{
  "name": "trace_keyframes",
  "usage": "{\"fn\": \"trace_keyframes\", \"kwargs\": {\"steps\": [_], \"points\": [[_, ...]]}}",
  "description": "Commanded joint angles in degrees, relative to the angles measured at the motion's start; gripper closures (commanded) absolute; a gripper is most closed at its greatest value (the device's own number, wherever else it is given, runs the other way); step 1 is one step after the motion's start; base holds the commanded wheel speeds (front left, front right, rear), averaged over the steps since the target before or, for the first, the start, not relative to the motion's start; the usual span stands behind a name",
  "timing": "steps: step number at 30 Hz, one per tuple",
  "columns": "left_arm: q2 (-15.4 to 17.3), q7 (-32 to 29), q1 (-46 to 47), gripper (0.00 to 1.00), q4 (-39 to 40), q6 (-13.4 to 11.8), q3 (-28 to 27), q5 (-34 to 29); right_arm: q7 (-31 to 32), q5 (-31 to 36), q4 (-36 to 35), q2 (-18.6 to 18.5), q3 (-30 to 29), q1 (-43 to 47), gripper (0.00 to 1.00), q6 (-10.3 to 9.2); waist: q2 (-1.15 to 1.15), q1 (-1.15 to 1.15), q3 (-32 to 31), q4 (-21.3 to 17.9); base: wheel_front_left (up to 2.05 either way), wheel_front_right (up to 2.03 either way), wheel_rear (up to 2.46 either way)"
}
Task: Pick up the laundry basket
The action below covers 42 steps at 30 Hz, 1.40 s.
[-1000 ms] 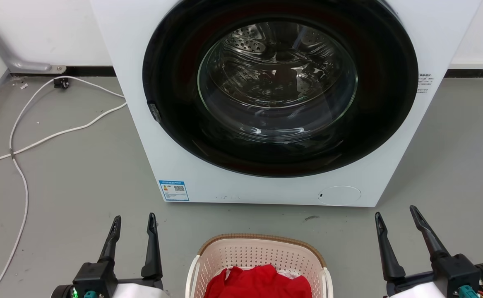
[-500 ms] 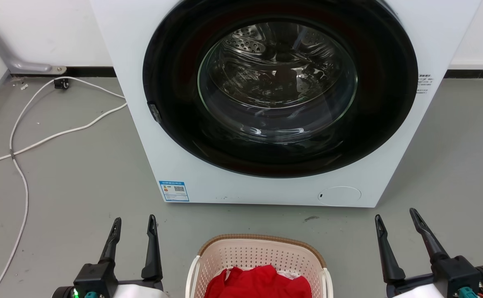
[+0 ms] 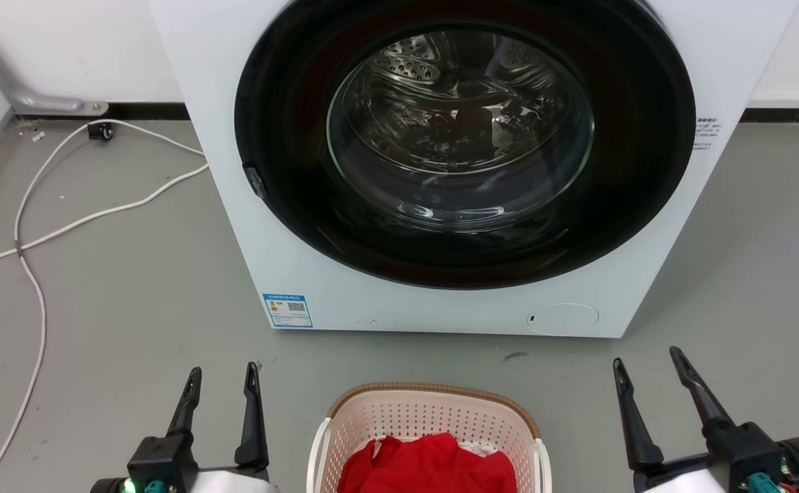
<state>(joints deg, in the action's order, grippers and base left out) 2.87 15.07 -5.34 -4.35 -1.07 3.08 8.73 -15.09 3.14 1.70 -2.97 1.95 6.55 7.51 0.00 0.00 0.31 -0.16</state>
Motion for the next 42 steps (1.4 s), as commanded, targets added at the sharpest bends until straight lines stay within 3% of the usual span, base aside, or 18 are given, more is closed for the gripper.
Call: {"fn": "trace_keyframes", "kwargs": {"steps": [1,8,14,33,34,42], "points": [[0.0,0.2,1.1,0.0,-0.7,0.1,-0.2,-0.2,-0.1,0.5,0.4,0.2,0.1,-0.9,0.0,-0.04,0.0,0.0,0.3,0.0,0.0,0.0,0.0],[0.0,0.2,5.7,0.0,-7.3,2.2,-0.6,-1.3,-0.1,2.8,4.9,0.2,1.3,-4.6,0.0,-0.04,0.0,0.0,3.4,0.0,0.0,0.0,0.0],[0.1,0.2,12.6,0.0,-15.5,4.0,-1.2,-3.6,-0.1,4.9,11.0,0.2,2.5,-10.6,0.0,-0.04,0.0,0.0,9.8,-0.5,0.0,0.0,0.0],[3.8,0.2,34.7,0.0,-48.4,7.7,2.4,-6.5,-0.1,9.5,49.1,0.1,6.5,-34.1,0.0,-0.05,0.0,0.0,28.1,-2.8,0.0,0.0,0.0],[4.2,0.2,37.8,0.0,-52.9,8.0,3.5,-6.5,0.3,8.9,53.9,0.1,8.3,-37.3,0.0,-0.05,0.0,0.0,30.7,-3.2,0.0,0.0,0.0],[4.3,0.1,44.9,0.0,-63.1,8.4,6.5,-6.8,4.4,4.9,62.1,0.1,13.6,-43.5,0.0,-0.04,0.0,0.0,36.2,-3.4,0.0,0.0,0.0]]}}
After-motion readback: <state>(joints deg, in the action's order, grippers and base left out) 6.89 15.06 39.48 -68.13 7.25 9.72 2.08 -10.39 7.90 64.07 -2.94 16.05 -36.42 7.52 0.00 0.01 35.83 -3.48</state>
